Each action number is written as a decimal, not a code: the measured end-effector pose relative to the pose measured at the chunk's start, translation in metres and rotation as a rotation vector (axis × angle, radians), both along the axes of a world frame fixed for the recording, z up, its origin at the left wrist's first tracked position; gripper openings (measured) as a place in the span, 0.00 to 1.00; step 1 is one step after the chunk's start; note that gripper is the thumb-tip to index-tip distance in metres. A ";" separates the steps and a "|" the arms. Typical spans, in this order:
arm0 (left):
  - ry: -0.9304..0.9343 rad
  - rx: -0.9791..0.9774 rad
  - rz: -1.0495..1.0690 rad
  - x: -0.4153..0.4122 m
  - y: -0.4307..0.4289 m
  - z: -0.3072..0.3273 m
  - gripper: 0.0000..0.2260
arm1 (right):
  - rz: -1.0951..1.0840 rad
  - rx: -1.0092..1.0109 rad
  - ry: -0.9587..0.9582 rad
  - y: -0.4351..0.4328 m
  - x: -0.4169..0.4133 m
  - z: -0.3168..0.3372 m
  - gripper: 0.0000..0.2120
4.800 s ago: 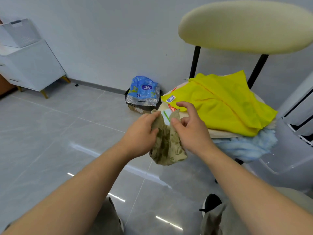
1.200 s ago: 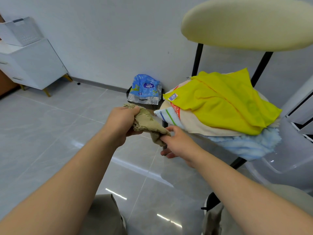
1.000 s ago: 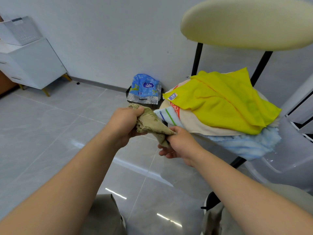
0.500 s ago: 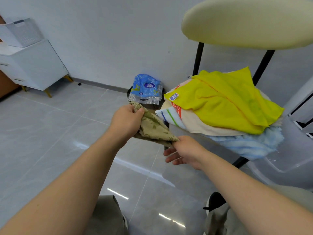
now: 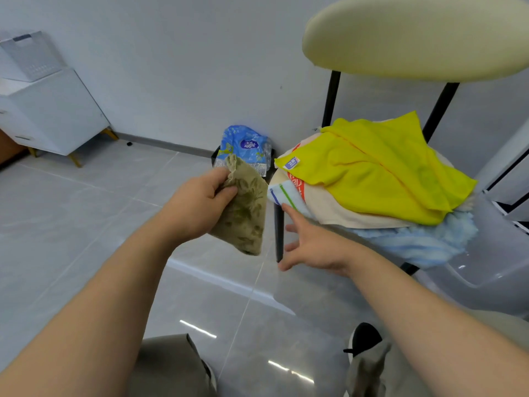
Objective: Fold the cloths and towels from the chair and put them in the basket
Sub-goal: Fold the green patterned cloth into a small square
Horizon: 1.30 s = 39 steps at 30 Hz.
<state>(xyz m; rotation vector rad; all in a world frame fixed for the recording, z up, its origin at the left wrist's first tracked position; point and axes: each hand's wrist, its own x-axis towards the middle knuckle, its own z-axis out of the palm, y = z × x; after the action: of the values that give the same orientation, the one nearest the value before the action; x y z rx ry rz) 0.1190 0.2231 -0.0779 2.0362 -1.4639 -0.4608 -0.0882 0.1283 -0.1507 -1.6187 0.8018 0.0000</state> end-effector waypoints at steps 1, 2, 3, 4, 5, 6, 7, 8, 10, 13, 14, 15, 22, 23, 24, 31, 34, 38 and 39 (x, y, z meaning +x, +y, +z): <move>-0.164 0.014 -0.031 0.001 0.001 0.000 0.05 | -0.017 -0.178 0.040 0.002 0.000 0.000 0.56; -0.299 0.026 -0.064 0.002 0.001 -0.001 0.05 | -0.044 -0.348 0.065 0.003 0.001 -0.002 0.52; -0.407 0.025 -0.090 0.004 0.002 -0.002 0.04 | -0.074 -0.463 0.070 0.003 0.001 -0.004 0.49; -0.486 0.011 -0.112 0.007 0.002 -0.004 0.04 | -0.109 -0.515 0.053 0.003 0.001 -0.007 0.44; -0.530 -0.016 -0.134 0.009 0.003 -0.006 0.07 | -0.141 -0.519 0.020 0.002 0.001 -0.009 0.39; -0.550 -0.039 -0.154 0.010 0.003 -0.007 0.09 | -0.165 -0.513 -0.019 0.002 0.001 -0.010 0.33; -0.558 -0.058 -0.171 0.011 0.003 -0.007 0.11 | -0.175 -0.521 -0.045 0.001 0.001 -0.010 0.29; -0.563 -0.078 -0.179 0.011 0.002 -0.007 0.11 | -0.177 -0.541 -0.064 0.001 0.002 -0.011 0.25; -0.552 -0.112 -0.177 0.009 0.001 -0.007 0.12 | -0.175 -0.566 -0.097 0.002 0.003 -0.010 0.19; -0.523 -0.157 -0.173 0.009 0.001 -0.006 0.11 | -0.180 -0.573 -0.120 0.003 0.004 -0.013 0.16; -0.520 -0.169 -0.178 0.010 0.001 -0.006 0.11 | -0.189 -0.570 -0.129 0.003 0.004 -0.013 0.17; -0.521 -0.177 -0.183 0.010 0.000 -0.006 0.11 | -0.204 -0.559 -0.142 0.004 0.004 -0.013 0.17; -0.505 -0.185 -0.185 0.007 0.001 -0.005 0.11 | -0.287 -0.505 -0.200 0.002 0.005 -0.014 0.19; -0.493 -0.189 -0.181 0.007 0.001 -0.005 0.11 | -0.292 -0.516 -0.196 0.002 0.005 -0.015 0.19; -0.481 -0.194 -0.178 0.007 0.001 -0.005 0.10 | -0.297 -0.526 -0.188 0.002 0.005 -0.015 0.20; -0.427 -0.198 -0.176 0.007 0.001 -0.005 0.08 | -0.366 -0.463 -0.217 0.003 0.007 -0.013 0.22; -0.405 -0.205 -0.173 0.007 0.001 -0.005 0.07 | -0.383 -0.440 -0.211 0.002 0.007 -0.013 0.20; -0.392 -0.213 -0.174 0.007 0.001 -0.005 0.06 | -0.379 -0.440 -0.178 0.001 0.007 -0.017 0.18; -0.386 -0.215 -0.173 0.007 0.001 -0.005 0.06 | -0.382 -0.443 -0.177 0.001 0.008 -0.018 0.17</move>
<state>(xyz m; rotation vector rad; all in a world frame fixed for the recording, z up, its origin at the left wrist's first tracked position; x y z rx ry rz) 0.1262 0.2238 -0.0831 1.9039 -1.8378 0.0309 -0.0805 0.1289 -0.1686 -1.8173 1.0080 -0.6221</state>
